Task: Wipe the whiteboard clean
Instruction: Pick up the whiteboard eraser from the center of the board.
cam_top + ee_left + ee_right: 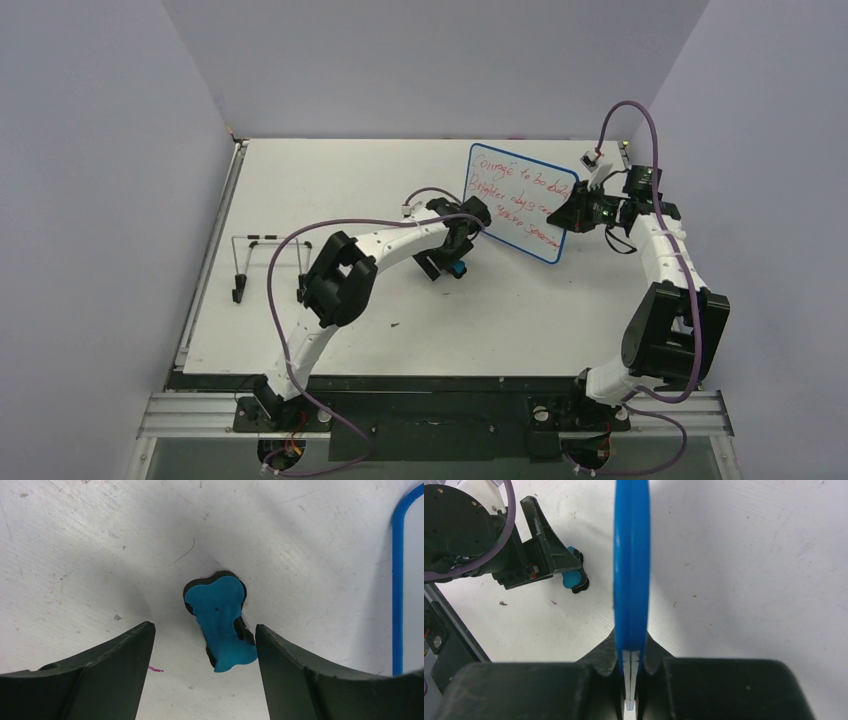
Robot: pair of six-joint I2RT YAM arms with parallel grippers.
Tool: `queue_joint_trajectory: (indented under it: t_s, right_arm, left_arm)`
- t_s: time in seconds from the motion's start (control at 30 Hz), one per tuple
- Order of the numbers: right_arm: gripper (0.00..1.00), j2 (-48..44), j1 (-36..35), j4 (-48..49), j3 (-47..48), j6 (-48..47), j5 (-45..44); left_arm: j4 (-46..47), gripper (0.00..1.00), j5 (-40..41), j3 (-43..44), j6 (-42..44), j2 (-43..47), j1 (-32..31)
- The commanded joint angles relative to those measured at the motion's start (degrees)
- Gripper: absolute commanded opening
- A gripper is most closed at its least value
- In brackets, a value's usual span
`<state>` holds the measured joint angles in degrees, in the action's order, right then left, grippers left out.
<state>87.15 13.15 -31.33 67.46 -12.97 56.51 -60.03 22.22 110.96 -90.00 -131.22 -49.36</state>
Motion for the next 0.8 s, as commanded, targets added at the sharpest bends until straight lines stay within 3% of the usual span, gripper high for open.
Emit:
queue_joint_trajectory:
  t_s: [0.0, 0.13, 0.47, 0.63, 0.77]
  right_arm:
    - [0.00, -0.99, 0.74, 0.75, -0.23, -1.67, 0.38]
    - [0.00, -1.24, 0.72, 0.78, -0.29, -1.58, 0.66]
    - [0.00, -1.29, 0.60, 0.69, -0.57, -1.49, 1.35]
    - [0.00, -1.43, 0.54, 0.35, -0.59, -1.68, 1.37]
    - [0.00, -1.58, -1.18, -3.52, -0.32, -6.09, 0.90]
  left_arm:
    - [-7.19, 0.71, 0.55, 6.76, -0.78, -1.67, 0.07]
    - [-8.96, 0.62, -1.22, 10.57, -0.03, -5.80, 0.58]
    - [-6.78, 0.15, -0.82, 7.98, 1.03, -4.37, 1.37]
    - [-2.92, 0.06, -0.78, 3.81, 4.92, -1.06, 1.39]
    - [5.87, 0.00, 2.33, -4.79, 17.45, 8.28, 0.76]
